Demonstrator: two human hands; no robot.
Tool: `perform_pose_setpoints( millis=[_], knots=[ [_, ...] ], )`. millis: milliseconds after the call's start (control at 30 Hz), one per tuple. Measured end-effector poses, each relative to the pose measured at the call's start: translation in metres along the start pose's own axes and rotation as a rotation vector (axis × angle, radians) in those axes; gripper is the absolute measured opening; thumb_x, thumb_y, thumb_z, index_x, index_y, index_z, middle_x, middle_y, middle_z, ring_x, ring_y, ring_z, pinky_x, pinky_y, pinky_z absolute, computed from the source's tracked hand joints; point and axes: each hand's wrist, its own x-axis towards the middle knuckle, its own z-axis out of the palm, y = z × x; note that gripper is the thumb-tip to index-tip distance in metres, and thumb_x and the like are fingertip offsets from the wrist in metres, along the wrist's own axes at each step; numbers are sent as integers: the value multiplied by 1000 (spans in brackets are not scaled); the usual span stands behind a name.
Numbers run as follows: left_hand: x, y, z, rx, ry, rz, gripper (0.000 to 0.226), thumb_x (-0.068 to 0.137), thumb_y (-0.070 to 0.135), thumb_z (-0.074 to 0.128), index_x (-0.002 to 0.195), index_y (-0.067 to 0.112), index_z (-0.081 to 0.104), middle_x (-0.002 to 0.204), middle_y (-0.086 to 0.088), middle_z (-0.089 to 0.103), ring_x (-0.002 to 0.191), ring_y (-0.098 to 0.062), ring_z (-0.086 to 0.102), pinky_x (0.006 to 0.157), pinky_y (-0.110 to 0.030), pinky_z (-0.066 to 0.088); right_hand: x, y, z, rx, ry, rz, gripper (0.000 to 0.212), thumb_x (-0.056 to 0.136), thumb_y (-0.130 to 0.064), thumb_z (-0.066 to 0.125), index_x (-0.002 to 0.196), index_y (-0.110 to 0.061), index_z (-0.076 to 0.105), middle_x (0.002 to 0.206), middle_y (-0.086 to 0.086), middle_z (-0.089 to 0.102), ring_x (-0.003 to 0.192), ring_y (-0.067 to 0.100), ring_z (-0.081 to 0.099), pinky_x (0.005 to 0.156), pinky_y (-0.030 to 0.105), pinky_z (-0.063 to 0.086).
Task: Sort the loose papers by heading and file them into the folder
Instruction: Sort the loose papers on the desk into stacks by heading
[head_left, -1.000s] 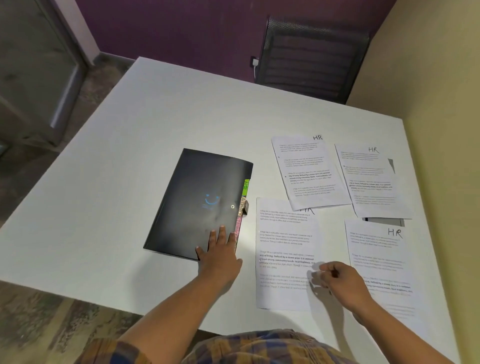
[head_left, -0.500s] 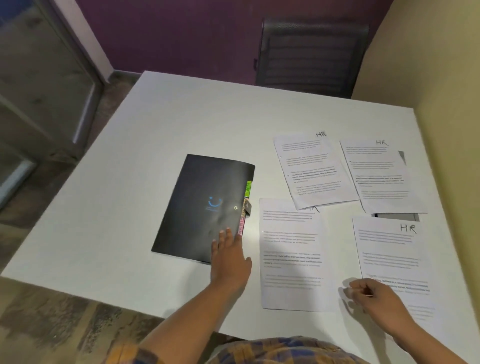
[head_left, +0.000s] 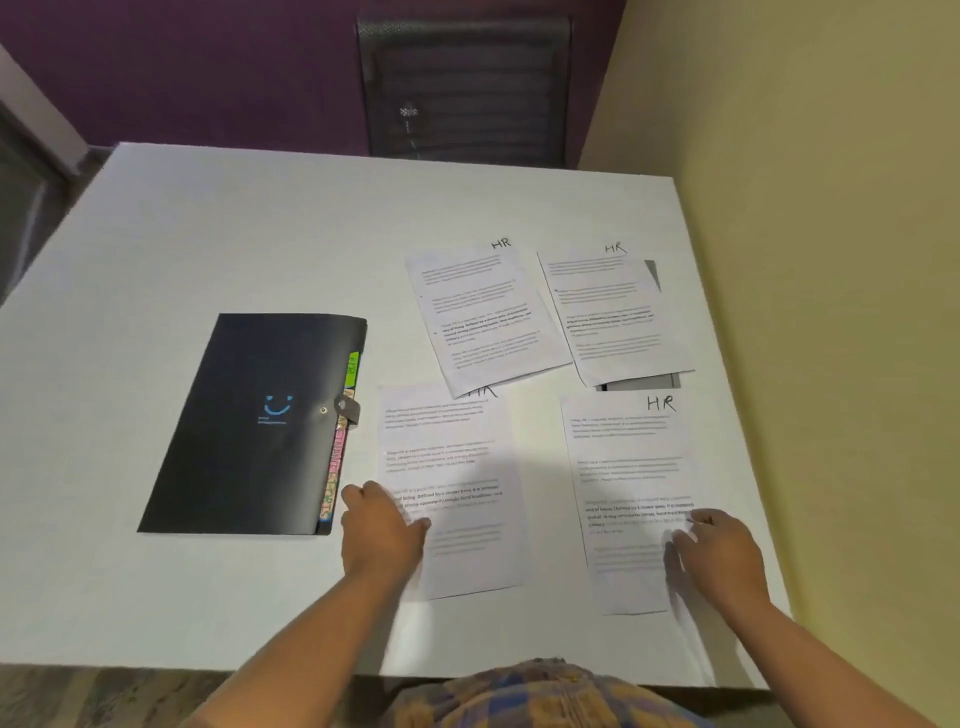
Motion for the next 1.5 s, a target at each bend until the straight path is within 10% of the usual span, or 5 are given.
perform_pose_setpoints(
  millis=[400,733,1067,1333,1500],
  knots=[
    [-2,-7,1,-258,-65,-31,15,95,29,55,93,17,63,95,-1,71,82,-24,65,75,-36,54,29,17,-23,-43,25,126,64,83,-40,69,137,-11,49,134,9,58,120,34,56,93,42,49],
    [-72,-9,-28,-640,16,-14,21,100,17,51,88,8,65,68,-5,64,53,-15,56,39,-17,40,25,25,-15,269,1,92,3,90,-16,66,88,-16,65,91,5,70,82,26,62,79,38,52],
    [-67,-10,-30,-731,4,32,20,99,21,53,100,17,72,88,-2,76,82,-24,73,64,-35,60,-12,16,-40,855,-75,164,12,92,-10,66,102,-4,64,97,15,73,84,31,66,81,44,54],
    [-59,22,-30,-940,-149,21,20,99,17,54,112,15,69,100,-2,77,90,-24,74,81,-43,59,-44,-55,-35,851,-203,-35,4,93,-11,65,96,-10,68,81,3,78,68,20,73,55,27,54],
    [-61,41,-34,-1018,-260,32,22,100,20,53,114,14,69,102,-7,76,91,-31,73,80,-46,59,-47,-85,-14,813,-280,-94,16,87,-16,73,102,-13,66,91,6,77,83,27,74,71,41,59]
  ],
)
